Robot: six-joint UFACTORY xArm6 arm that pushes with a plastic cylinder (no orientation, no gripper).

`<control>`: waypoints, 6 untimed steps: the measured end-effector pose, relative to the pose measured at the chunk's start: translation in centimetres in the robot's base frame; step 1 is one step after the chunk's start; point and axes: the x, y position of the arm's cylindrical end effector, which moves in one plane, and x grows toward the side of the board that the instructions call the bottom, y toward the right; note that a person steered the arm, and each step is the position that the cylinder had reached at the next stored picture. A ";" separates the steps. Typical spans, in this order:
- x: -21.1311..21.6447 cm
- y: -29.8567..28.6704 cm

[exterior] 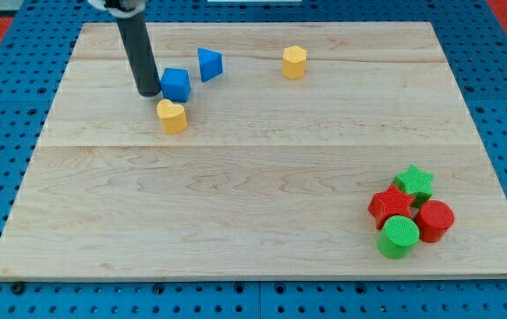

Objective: Slightly push the blue triangle to the right side of the board

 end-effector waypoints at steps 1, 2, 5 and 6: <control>-2.1 -2.6; -7.4 0.4; -7.6 8.3; -6.9 1.7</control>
